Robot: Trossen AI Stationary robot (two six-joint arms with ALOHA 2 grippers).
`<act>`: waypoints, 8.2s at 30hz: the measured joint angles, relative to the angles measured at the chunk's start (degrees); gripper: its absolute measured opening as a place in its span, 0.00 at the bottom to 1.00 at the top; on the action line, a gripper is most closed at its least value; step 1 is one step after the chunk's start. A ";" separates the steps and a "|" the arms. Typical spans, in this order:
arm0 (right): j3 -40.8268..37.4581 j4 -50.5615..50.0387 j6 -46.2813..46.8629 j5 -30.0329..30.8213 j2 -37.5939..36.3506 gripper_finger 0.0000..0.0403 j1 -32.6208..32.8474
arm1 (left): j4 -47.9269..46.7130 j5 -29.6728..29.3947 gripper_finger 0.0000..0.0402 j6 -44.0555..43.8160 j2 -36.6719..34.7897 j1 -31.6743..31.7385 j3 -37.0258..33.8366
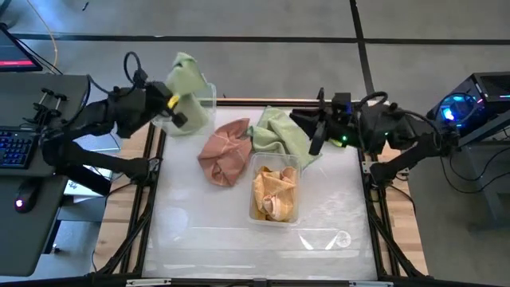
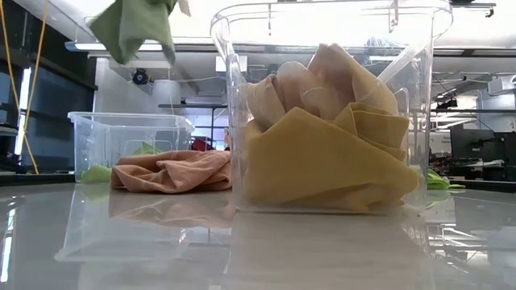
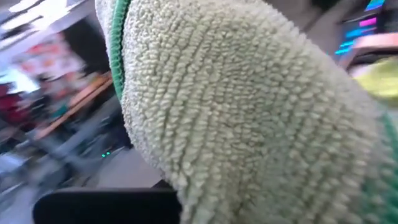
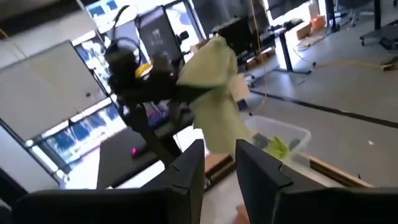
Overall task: Sort towels by color in basket
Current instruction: Put the bottom dark green towel into the top transparent bin, then put the green towel into the top transparent bin
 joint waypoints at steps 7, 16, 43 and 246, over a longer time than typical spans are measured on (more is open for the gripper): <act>0.00 -9.61 1.65 1.69 -0.46 0.21 1.71 | 8.31 4.57 0.08 2.19 1.70 14.81 -9.82; 0.00 -31.86 7.83 2.33 -1.92 0.21 0.71 | 4.06 19.31 0.13 -11.17 8.61 31.76 -11.27; 0.00 -37.71 -33.79 -20.38 -2.15 0.21 -32.66 | -28.28 39.08 0.50 -45.85 14.33 38.92 2.61; -28.17 47.76 11.92 -49.75 11.70 0.35 -37.92 | -24.12 51.55 0.51 -16.33 30.33 51.97 -3.01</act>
